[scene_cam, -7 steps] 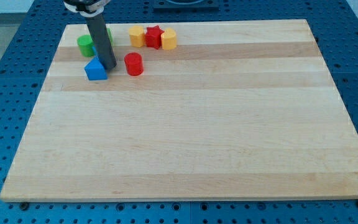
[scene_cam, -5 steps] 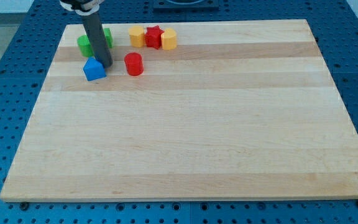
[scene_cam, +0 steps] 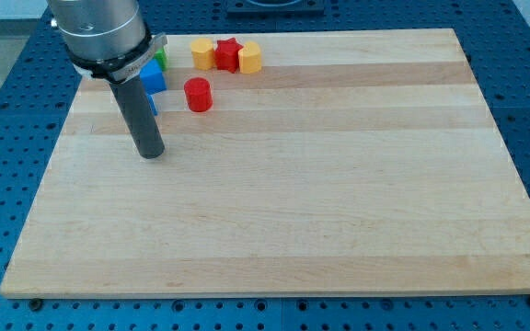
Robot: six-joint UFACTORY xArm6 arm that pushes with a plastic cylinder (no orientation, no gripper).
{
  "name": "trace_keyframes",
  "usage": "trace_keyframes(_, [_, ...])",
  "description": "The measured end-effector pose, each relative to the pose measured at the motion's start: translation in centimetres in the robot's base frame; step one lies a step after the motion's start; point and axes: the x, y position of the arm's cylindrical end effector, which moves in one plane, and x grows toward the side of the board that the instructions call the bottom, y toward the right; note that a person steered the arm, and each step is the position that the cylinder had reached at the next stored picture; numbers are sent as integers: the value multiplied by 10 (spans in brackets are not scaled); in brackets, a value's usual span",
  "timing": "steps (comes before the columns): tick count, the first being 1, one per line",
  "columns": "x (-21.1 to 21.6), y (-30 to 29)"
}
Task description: Move the blue triangle into the blue cube
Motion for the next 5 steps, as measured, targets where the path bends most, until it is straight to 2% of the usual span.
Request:
trace_keyframes(2, [-94,-11])
trace_keyframes(5, [-72,-17])
